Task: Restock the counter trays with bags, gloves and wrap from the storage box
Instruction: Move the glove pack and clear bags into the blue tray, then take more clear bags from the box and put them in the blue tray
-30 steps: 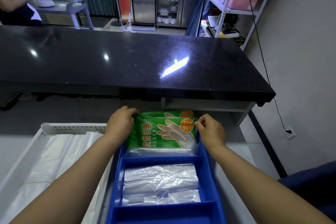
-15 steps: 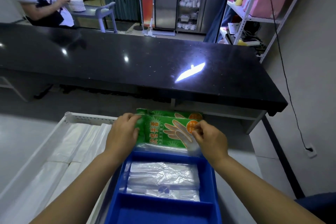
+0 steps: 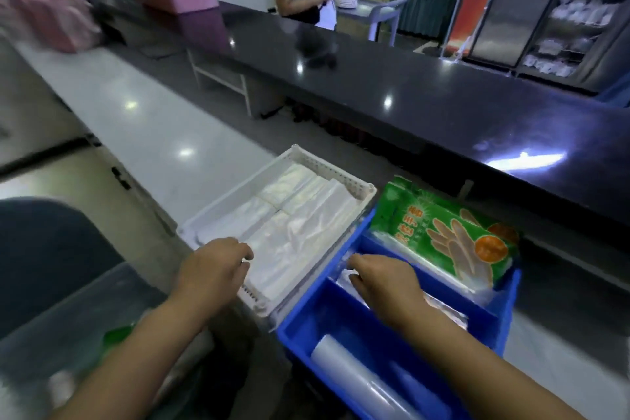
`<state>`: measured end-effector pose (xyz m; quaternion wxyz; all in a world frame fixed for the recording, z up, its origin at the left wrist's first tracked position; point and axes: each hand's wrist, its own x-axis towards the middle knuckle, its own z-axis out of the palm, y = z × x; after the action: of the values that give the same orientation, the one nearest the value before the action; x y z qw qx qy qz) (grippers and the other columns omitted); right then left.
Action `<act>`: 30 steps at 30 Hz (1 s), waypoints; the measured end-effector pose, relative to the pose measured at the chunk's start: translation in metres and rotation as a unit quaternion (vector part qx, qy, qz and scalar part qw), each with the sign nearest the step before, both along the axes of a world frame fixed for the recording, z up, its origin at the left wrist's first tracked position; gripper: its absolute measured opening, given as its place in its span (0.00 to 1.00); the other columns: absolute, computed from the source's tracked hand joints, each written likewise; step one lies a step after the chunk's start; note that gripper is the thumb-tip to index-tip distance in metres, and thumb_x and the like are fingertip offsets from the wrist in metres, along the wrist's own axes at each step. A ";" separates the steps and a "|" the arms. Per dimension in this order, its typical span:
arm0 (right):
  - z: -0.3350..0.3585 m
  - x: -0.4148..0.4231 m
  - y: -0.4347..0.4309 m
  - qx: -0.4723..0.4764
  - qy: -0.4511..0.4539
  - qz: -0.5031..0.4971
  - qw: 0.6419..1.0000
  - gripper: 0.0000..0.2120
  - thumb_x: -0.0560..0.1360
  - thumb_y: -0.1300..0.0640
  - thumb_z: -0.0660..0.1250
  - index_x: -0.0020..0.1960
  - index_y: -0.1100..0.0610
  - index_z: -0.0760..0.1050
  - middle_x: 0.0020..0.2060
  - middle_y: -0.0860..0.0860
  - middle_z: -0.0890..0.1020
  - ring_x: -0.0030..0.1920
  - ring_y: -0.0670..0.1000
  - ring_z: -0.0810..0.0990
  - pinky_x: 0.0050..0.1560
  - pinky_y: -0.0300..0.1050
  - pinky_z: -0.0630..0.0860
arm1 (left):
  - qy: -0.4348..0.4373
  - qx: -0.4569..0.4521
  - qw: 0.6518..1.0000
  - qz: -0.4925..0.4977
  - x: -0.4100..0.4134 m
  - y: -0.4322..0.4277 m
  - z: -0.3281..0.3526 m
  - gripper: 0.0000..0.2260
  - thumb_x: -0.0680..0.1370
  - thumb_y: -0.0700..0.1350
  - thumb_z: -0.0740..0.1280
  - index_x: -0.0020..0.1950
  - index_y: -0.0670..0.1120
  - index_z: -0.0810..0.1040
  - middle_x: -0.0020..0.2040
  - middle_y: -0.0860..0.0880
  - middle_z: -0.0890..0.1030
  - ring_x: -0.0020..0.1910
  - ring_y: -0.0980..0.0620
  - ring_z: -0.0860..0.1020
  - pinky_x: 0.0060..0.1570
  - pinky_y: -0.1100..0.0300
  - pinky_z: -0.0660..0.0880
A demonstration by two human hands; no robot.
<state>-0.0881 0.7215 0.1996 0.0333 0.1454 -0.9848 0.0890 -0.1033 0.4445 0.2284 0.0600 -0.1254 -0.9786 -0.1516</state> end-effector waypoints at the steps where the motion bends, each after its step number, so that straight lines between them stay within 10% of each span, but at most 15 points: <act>1: 0.002 0.001 -0.011 0.009 -0.001 0.015 1.000 0.09 0.76 0.54 0.57 0.53 0.52 0.74 0.48 0.50 0.82 0.50 0.56 0.78 0.42 0.50 0.73 | 0.001 -0.003 1.000 0.008 0.009 -0.014 0.000 0.04 0.70 0.38 0.71 0.43 0.44 0.82 0.38 0.45 0.81 0.40 0.42 0.80 0.35 0.52 0.76; 30: -0.066 0.049 -0.452 0.081 -0.124 0.217 0.965 0.06 0.75 0.55 0.63 0.45 0.55 0.78 0.39 0.52 0.83 0.38 0.55 0.81 0.37 0.49 0.76 | -0.122 0.055 0.945 0.298 0.184 -0.472 -0.102 0.06 0.75 0.48 0.64 0.45 0.53 0.80 0.43 0.53 0.81 0.39 0.52 0.77 0.33 0.60 0.72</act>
<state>-0.0387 0.2699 0.1341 -0.1212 0.3460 -0.9298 0.0317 0.0802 -0.0271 0.1259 -0.0104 0.1945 -0.9614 -0.1945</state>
